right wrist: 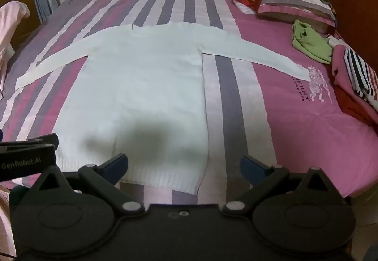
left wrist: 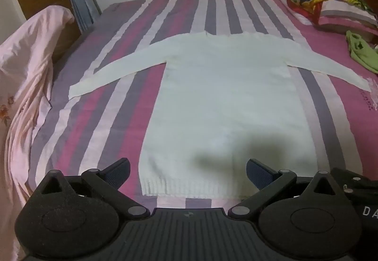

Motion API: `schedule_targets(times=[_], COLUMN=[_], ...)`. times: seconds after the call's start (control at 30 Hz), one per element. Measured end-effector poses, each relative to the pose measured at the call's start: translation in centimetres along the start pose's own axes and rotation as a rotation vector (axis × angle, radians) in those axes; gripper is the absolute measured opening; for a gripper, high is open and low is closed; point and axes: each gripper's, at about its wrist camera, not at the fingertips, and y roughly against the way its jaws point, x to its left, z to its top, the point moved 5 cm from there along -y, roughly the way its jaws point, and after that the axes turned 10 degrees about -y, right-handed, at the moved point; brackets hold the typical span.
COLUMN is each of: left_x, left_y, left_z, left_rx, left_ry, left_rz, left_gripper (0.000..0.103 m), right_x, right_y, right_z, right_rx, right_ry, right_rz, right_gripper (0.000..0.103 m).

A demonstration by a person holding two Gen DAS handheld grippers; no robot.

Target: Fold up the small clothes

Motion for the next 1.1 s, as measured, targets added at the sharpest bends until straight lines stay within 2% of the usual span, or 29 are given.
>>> schedule_targets(times=[0.7,0.83,1.1], left_x=[0.21,0.21,0.23], left_y=[0.48,0.39,0.34], left_z=[0.43,0.31,0.32], left_rx=[-0.052,-0.018,-0.026], left_ry=[-0.004,-0.007,-0.005], left_rz=[0.024,0.009,0.014], left_gripper=[0.103,0.103,0.103], right_x=[0.39,0.54,0.68], right_y=[0.04,0.03,-0.05], right_z=[-0.04,-0.02,0.06], right_rx=[-0.006,-0.007,-0.006], right_ry=[0.004,0.007,0.006], right_rz=[0.024,0.022,0.025], right_gripper=[0.101,0.101,0.101])
